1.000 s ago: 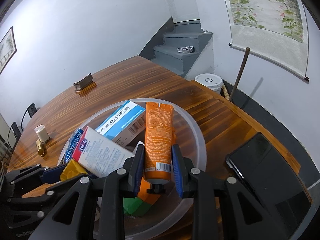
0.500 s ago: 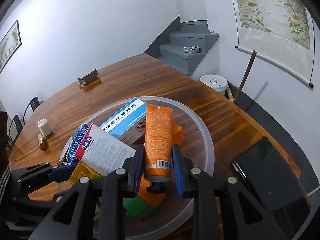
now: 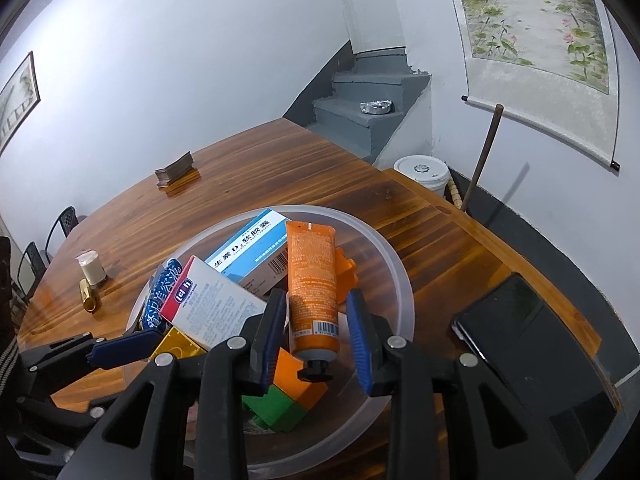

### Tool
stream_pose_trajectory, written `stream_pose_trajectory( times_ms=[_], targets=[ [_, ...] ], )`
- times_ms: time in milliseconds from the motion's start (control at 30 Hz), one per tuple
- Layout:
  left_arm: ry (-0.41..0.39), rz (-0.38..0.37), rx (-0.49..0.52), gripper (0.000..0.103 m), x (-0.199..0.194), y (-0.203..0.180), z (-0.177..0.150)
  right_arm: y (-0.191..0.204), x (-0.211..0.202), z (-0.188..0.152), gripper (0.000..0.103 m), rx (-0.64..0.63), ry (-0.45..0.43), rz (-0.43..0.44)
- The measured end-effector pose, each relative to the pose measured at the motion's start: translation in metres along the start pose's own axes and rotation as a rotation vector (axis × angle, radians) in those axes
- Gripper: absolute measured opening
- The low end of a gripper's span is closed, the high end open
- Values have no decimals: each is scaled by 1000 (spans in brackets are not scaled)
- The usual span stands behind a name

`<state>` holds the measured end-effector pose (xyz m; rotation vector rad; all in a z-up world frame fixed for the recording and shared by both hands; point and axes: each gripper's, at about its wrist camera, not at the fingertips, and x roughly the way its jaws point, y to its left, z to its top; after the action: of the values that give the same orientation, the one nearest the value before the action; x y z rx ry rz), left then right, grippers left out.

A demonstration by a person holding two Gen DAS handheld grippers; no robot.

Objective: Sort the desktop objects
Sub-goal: 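Lower the yellow brick and orange tube into the bowl and release both, then withdraw both grippers from the bowl toward the gold cylinder and cotton bag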

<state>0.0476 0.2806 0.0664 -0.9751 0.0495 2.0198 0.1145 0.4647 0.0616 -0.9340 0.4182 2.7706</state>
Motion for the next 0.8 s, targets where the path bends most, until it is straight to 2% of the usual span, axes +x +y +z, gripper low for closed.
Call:
stream_pose_trajectory(
  times_ms=[233, 500, 600, 800],
  targets=[
    [-17, -5, -6, 65, -10, 2, 0, 4, -6, 2, 35, 1, -20, 2],
    [-74, 1, -33, 65, -31, 11, 4, 5, -8, 6, 35, 28, -34, 7],
    [-94, 18, -53, 65, -38, 20, 5, 9, -11, 8, 35, 30, -45, 16],
    [-129, 82, -127, 65, -49, 50, 5, 22, -17, 10, 42, 17, -74, 34]
  ],
)
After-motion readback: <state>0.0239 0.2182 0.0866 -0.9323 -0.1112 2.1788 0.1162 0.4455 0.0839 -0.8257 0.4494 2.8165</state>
